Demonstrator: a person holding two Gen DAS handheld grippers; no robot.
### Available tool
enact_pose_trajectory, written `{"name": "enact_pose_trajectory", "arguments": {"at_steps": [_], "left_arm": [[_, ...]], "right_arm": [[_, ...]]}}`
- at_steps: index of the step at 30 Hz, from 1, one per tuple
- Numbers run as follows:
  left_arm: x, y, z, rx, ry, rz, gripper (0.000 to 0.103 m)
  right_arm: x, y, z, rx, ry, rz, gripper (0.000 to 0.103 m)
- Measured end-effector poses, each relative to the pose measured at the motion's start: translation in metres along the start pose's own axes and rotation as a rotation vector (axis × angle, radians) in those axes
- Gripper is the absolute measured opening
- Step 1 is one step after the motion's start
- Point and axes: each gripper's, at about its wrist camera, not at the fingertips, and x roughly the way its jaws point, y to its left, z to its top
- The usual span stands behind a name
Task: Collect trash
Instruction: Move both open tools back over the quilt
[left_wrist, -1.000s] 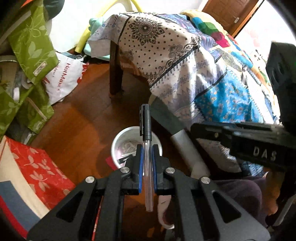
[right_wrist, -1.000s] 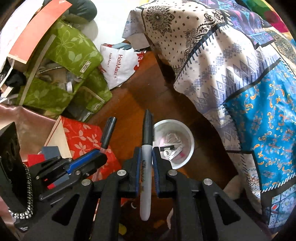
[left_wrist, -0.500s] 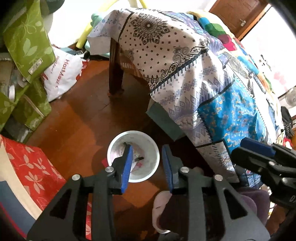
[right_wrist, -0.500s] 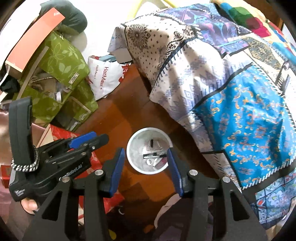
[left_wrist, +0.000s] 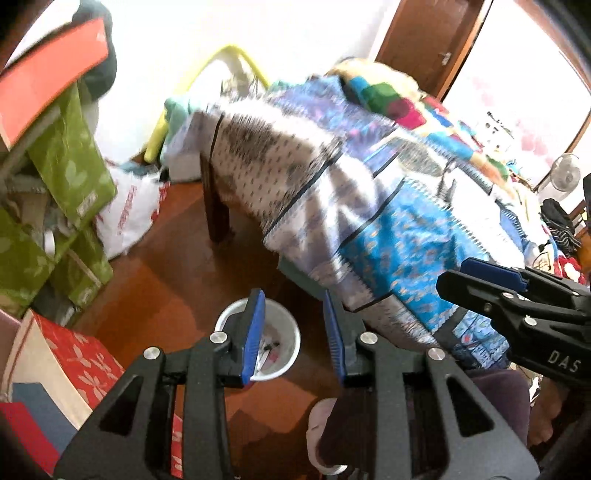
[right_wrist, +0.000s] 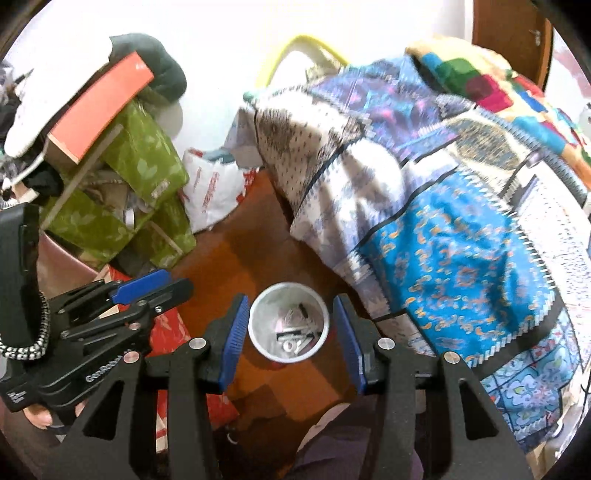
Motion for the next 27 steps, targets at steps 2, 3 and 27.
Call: {"name": "enact_pose_trajectory", "arguments": {"at_steps": [2, 3, 27], "left_arm": [[-0.016, -0.014, 0.006, 0.030, -0.044, 0.003, 0.031], [-0.022, -0.019, 0.008, 0.042, -0.059, 0.001, 0.031], [-0.006, -0.218, 0.064, 0.325, -0.141, -0.185, 0.040]], "right_arm": [[-0.017, -0.004, 0.000, 0.006, -0.044, -0.004, 0.044], [-0.023, -0.005, -0.001, 0.008, -0.059, -0.006, 0.044], [-0.143, -0.155, -0.021, 0.201, -0.322, -0.165, 0.045]]}}
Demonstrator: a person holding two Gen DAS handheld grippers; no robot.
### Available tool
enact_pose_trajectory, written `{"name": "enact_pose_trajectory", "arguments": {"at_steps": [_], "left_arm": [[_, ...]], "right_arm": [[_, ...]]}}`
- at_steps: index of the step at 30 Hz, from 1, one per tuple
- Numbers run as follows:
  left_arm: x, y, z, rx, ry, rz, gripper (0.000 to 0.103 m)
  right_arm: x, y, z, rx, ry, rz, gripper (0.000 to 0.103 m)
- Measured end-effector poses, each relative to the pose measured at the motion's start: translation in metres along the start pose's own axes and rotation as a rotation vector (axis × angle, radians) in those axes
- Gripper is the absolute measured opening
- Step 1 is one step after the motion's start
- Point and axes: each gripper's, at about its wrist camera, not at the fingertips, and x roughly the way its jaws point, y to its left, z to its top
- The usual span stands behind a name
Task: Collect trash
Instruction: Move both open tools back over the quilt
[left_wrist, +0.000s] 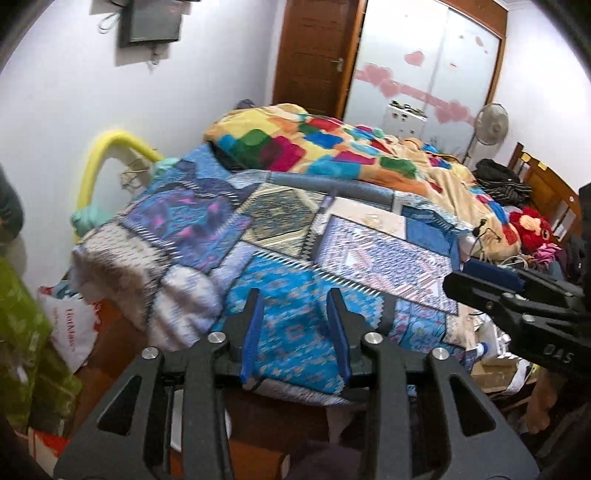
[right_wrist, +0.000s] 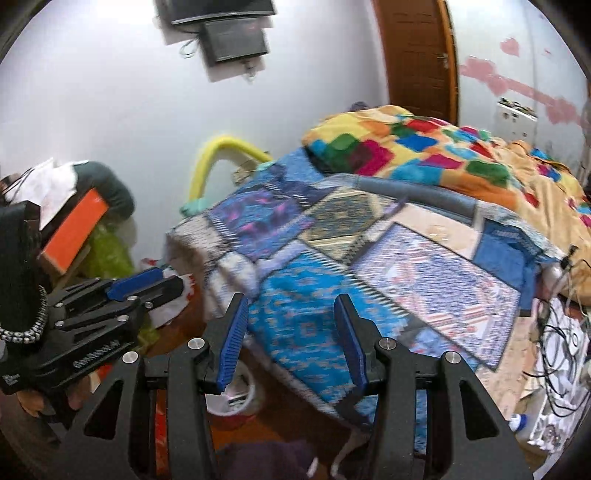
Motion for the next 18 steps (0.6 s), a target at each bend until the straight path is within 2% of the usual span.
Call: {"name": "enact_pose_trajectory", "arguments": {"at_steps": [4, 7, 8, 9, 13, 18], "left_arm": [[0.033, -0.016, 0.012, 0.016, 0.020, -0.023, 0.044], [0.063, -0.023, 0.021, 0.024, 0.053, -0.040, 0.048], [0.072, -0.024, 0.023, 0.020, 0.064, -0.044, 0.053], [0.084, -0.026, 0.026, 0.013, 0.078, -0.045, 0.056], [0.129, -0.029, 0.038, 0.013, 0.135, -0.050, 0.057], [0.181, -0.035, 0.061, 0.044, 0.162, -0.051, 0.057]], "right_arm": [[0.014, -0.039, 0.002, 0.053, 0.025, -0.050, 0.046], [0.026, -0.068, 0.002, 0.100, 0.048, -0.096, 0.060], [0.028, -0.076, 0.001, 0.113, 0.048, -0.112, 0.062], [0.031, -0.085, 0.002, 0.125, 0.051, -0.128, 0.062], [0.047, -0.115, 0.006, 0.147, 0.072, -0.190, 0.063], [0.066, -0.140, 0.014, 0.136, 0.071, -0.261, 0.063]]}}
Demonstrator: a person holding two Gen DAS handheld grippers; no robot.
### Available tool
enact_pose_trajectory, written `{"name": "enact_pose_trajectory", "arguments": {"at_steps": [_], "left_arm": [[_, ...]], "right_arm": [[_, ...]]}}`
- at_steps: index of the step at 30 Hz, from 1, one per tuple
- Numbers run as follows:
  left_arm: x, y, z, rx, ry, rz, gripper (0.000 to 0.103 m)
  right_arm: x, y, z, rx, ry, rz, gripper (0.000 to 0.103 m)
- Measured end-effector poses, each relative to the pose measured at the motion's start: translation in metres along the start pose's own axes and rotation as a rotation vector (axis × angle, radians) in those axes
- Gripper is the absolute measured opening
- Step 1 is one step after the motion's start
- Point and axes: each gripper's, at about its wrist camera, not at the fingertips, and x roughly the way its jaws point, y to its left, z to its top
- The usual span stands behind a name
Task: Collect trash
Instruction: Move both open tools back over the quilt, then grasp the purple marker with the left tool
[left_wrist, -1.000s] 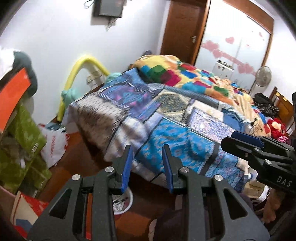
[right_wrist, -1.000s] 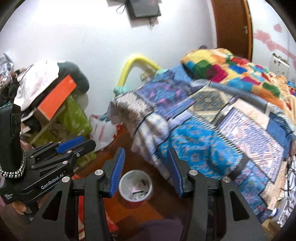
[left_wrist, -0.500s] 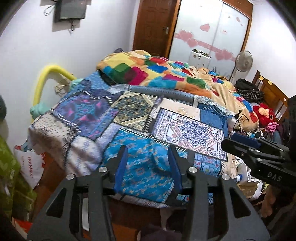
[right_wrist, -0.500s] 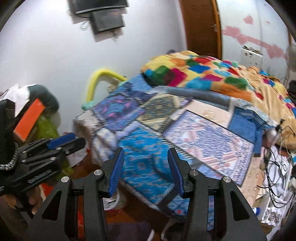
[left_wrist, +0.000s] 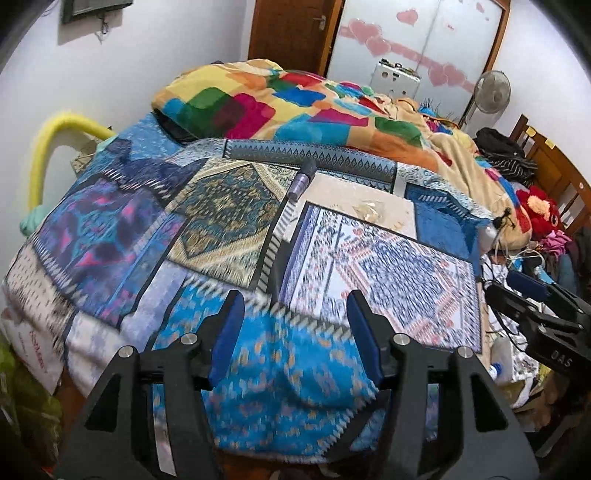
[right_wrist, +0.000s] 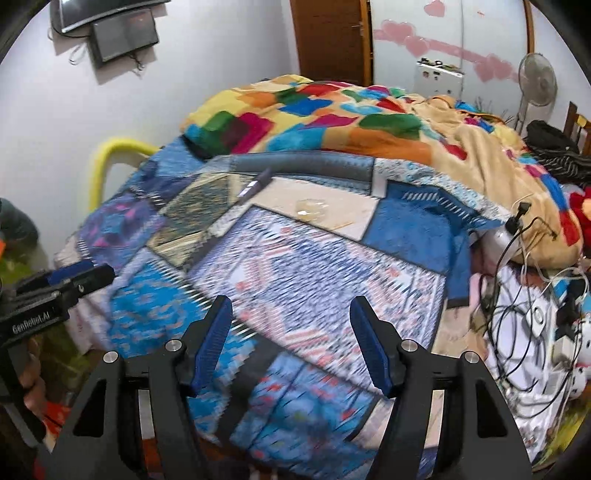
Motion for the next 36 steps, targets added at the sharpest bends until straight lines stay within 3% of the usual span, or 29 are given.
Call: {"name": "enact_pose_trajectory", "arguments": {"at_steps": [8, 15, 19, 28, 30, 32, 36], "left_arm": [[0.084, 0.000, 0.049, 0.075, 0.028, -0.014, 0.057], [0.154, 0.009, 0.079, 0.063, 0.076, -0.090, 0.057], [0.180, 0.014, 0.096, 0.047, 0.080, -0.112, 0.057], [0.219, 0.010, 0.120, 0.049, 0.057, -0.116, 0.056], [0.225, 0.007, 0.123, 0.061, 0.044, -0.097, 0.049], [0.230, 0.003, 0.124, 0.068, 0.035, -0.076, 0.041], [0.235, -0.007, 0.118, 0.102, 0.019, -0.009, 0.026]], "right_arm": [[0.053, -0.022, 0.030, 0.025, 0.004, 0.008, 0.063], [0.111, -0.028, 0.056, 0.038, 0.035, 0.028, 0.063], [0.145, -0.022, 0.070, 0.017, 0.057, 0.056, 0.063], [0.189, -0.010, 0.074, -0.021, 0.069, 0.010, 0.062], [0.193, -0.007, 0.074, -0.034, 0.077, -0.005, 0.062], [0.193, -0.003, 0.072, -0.060, 0.065, -0.027, 0.047], [0.192, -0.004, 0.072, -0.060, 0.068, -0.013, 0.039]]}}
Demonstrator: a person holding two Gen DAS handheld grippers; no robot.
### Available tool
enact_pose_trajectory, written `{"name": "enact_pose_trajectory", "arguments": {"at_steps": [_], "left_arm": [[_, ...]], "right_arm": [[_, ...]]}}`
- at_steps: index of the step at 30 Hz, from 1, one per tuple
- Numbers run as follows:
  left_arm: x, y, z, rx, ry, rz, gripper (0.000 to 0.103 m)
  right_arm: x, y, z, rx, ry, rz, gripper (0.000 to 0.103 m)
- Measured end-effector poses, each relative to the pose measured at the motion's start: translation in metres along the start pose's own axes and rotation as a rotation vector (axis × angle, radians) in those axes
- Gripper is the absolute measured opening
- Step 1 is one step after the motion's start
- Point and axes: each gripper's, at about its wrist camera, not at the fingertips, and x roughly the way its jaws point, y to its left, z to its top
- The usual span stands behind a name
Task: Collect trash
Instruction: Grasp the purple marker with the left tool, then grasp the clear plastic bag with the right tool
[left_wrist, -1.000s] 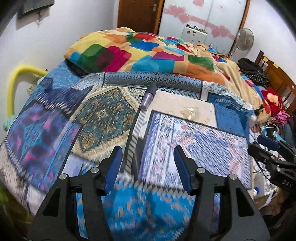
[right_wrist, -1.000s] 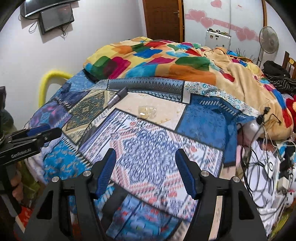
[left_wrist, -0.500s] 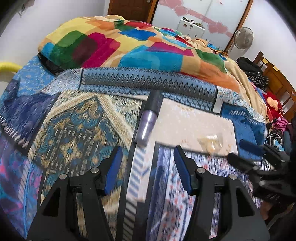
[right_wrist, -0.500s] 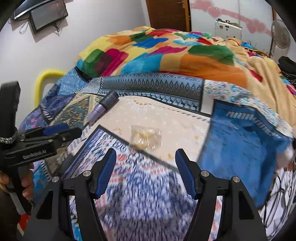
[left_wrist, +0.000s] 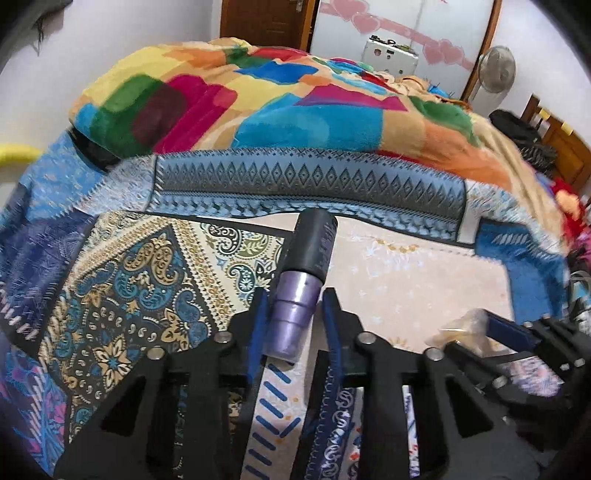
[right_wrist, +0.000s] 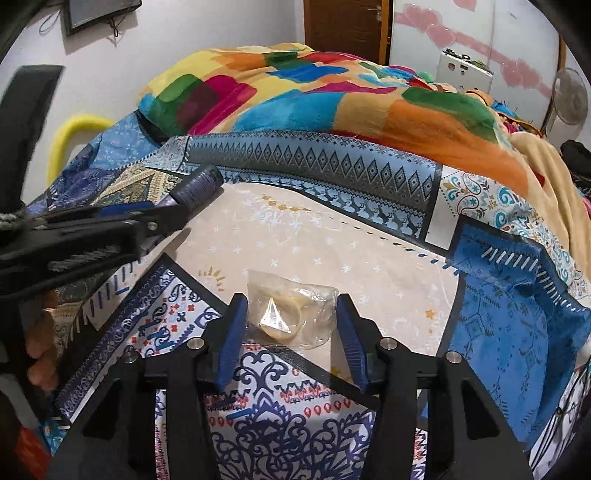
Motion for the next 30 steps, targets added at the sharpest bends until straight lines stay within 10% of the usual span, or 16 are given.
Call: {"name": "enact_pose_trajectory", "arguments": {"at_steps": [12, 30], "left_arm": [[-0.043, -0.015, -0.023, 0.033, 0.028, -0.024, 0.022], [-0.226, -0.038, -0.070, 0.026, -0.082, -0.005, 0.022]], "right_arm": [[-0.039, 0.003, -0.005, 0.010, -0.015, 0.035, 0.028], [-0.206, 0.035, -0.011, -0.011, -0.177, 0.049, 0.028]]}}
